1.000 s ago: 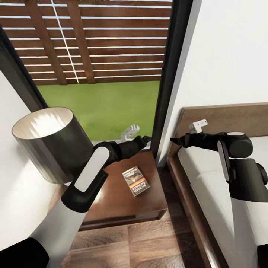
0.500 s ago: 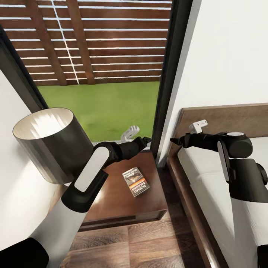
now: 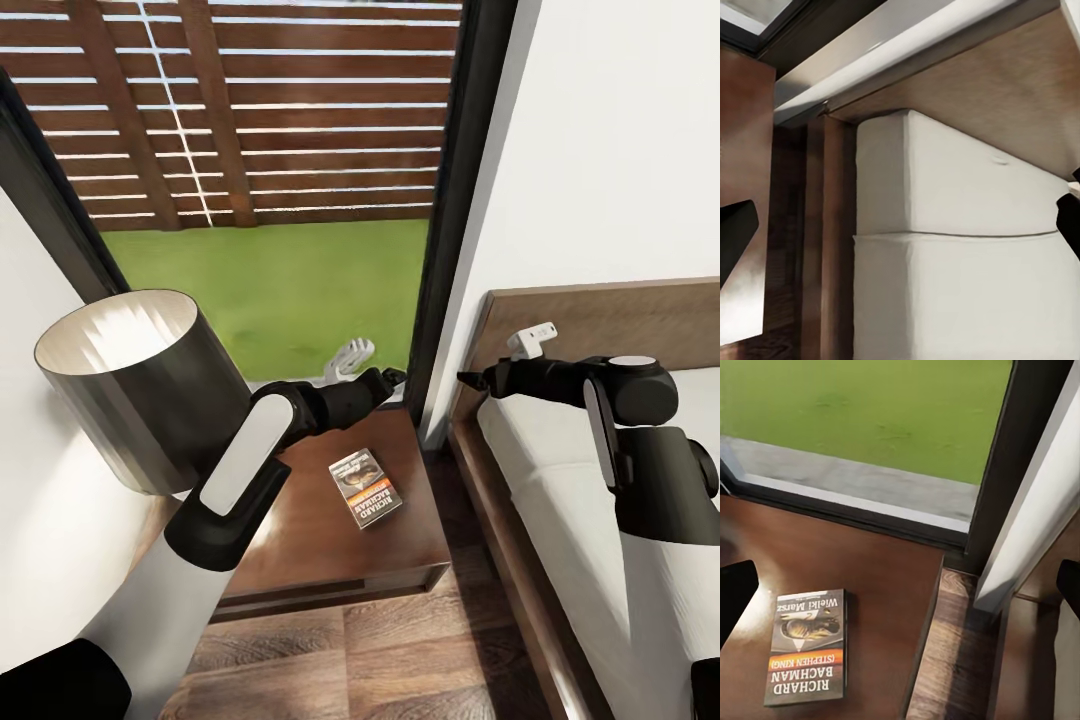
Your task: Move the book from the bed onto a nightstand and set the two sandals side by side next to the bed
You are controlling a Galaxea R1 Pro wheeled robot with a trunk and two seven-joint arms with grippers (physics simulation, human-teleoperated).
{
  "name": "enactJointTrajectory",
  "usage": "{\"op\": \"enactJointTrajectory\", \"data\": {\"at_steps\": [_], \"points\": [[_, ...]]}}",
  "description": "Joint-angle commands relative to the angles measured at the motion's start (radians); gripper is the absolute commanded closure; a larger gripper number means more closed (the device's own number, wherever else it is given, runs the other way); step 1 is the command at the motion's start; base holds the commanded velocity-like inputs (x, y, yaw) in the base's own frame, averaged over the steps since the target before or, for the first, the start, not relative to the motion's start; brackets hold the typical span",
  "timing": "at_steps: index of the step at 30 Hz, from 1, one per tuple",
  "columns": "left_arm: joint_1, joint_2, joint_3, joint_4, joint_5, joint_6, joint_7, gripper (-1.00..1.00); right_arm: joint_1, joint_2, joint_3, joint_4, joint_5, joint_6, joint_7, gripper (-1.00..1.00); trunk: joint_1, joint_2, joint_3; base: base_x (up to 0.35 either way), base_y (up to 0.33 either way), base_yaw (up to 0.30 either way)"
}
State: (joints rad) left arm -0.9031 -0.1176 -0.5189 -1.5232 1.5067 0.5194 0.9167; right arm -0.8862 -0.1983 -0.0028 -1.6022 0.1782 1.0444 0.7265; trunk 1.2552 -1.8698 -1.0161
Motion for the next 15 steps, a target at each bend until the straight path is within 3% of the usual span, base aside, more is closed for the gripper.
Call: {"op": "enactJointTrajectory", "data": {"at_steps": [1, 15], "points": [[-0.001, 0.000, 0.000, -0.001, 0.005, 0.002, 0.007, -1.00, -0.001, 0.000, 0.000, -0.001, 0.010, 0.003, 0.010, -1.00, 0.000, 0.000, -0.001, 0.000, 0.000, 0.000], [0.000, 0.002, 0.000, -0.001, 0.005, 0.000, 0.002, -1.00, 0.000, 0.002, 0.000, -0.001, 0.010, 0.003, 0.010, -1.00, -0.008, 0.014, 0.006, 0.000, 0.000, 0.000]]}}
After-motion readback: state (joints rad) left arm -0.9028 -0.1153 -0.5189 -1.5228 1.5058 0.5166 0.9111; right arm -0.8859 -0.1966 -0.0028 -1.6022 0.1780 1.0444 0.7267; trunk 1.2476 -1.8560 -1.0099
